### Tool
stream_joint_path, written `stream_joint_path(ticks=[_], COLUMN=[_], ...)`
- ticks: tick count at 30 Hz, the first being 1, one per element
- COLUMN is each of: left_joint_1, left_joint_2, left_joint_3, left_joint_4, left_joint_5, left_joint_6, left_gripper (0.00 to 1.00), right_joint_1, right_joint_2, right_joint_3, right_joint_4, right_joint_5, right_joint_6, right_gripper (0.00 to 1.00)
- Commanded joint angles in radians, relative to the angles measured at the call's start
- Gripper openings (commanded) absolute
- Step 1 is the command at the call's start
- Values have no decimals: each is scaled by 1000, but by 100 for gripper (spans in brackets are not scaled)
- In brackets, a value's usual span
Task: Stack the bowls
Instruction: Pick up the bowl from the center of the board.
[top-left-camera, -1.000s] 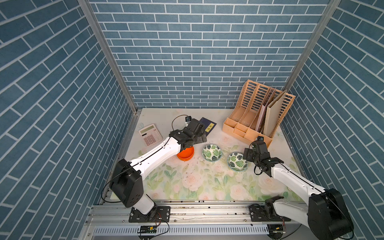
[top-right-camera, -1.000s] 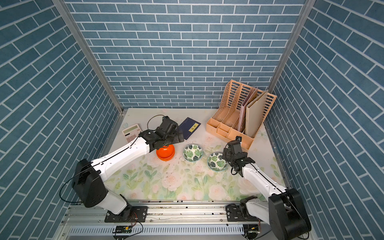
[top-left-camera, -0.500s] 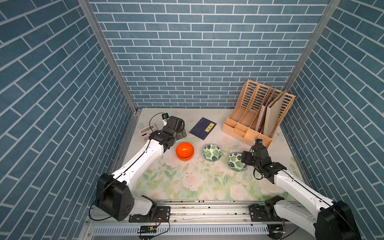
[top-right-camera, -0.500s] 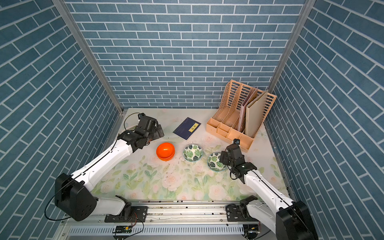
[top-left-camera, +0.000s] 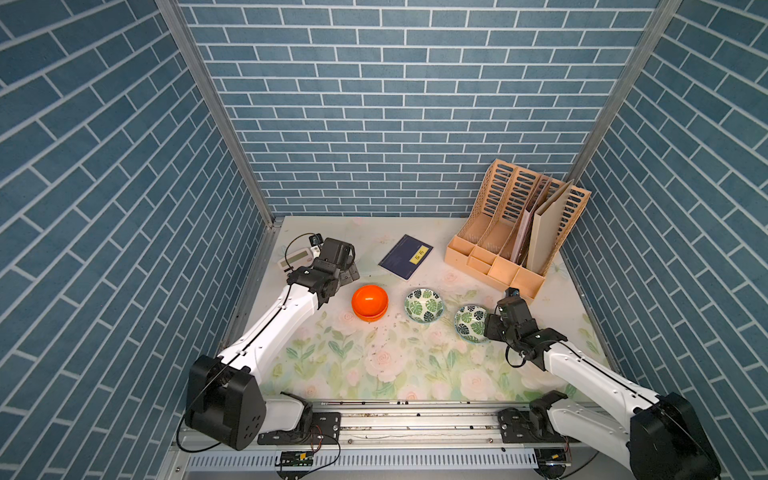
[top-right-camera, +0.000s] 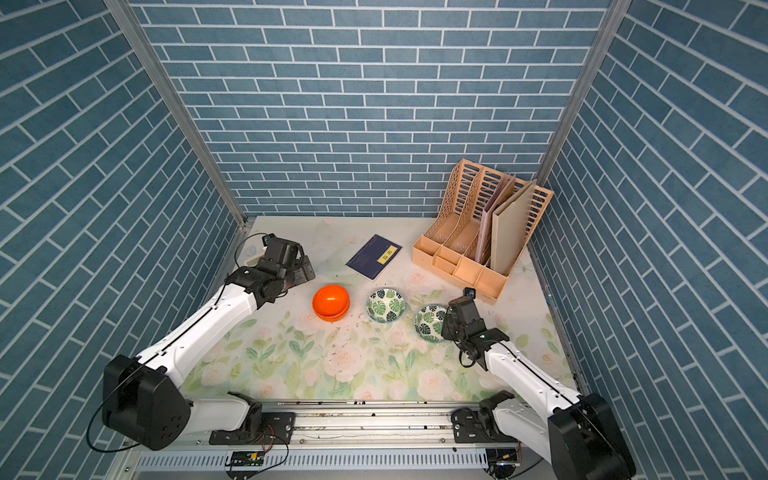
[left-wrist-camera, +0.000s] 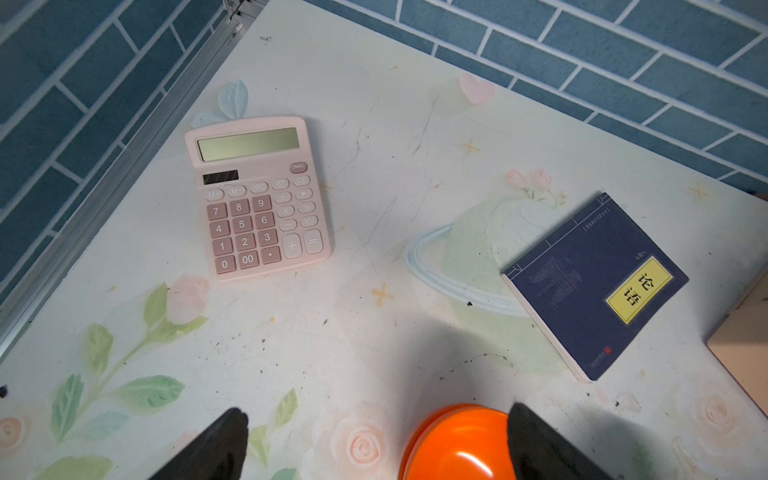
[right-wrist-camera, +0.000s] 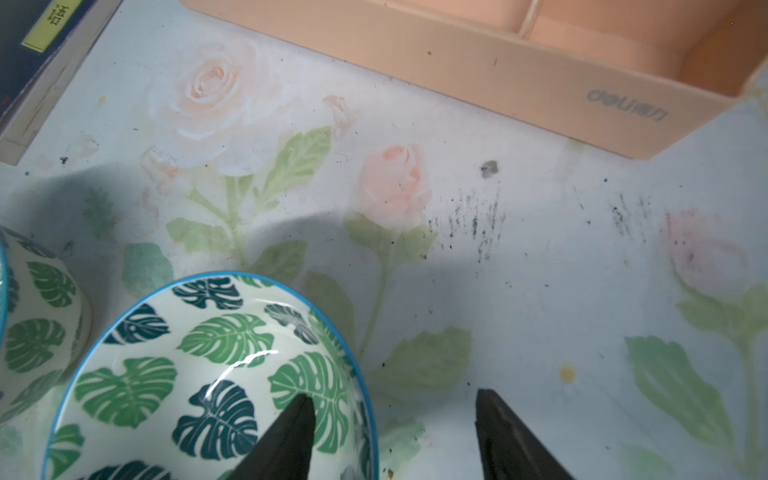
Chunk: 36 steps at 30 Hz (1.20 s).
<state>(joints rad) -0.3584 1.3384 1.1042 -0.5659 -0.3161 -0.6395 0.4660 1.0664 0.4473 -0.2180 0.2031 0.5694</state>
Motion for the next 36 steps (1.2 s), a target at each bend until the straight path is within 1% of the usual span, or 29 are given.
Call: stream_joint_path(ticks=[1, 5, 9, 12, 13, 15, 18, 24, 29, 36], left_joint_1=[4, 5, 4, 4, 4, 4, 4, 5, 10, 15], left_joint_2=[-19, -24, -33, -37, -38, -46, -48, -76, -66, -54], left_joint_3=[-22, -38, -50, -46, -46, -48, -48, -68, -61, -67], left_joint_4=[4, 9, 15, 10, 9, 7, 3, 0, -6, 14], left_joint_5=[14, 21, 22, 23, 22, 18, 20, 11, 17, 30], left_joint_6=[10, 9, 7, 8, 8, 7, 5, 7, 9, 15], left_gripper=[100, 100, 100, 100, 100, 100, 100, 100, 99, 100], right_joint_1=[4, 4, 3, 3, 4, 4, 1, -1, -5, -45], right_joint_2=[33, 61, 83, 101, 107, 114, 108, 118, 79, 29], right_joint_3=[-16, -18, -12, -9, -8, -2, 5, 71, 118, 191], right_joint_4=[49, 93, 120, 140, 144, 145, 147, 116, 74, 6], right_joint_5=[-10, -10, -9, -12, -10, -3, 14, 16, 6, -27], right_joint_6=[26, 25, 24, 23, 23, 21, 20, 0, -15, -60], right_gripper=[59, 52, 37, 32, 29, 20, 0, 0, 0, 0])
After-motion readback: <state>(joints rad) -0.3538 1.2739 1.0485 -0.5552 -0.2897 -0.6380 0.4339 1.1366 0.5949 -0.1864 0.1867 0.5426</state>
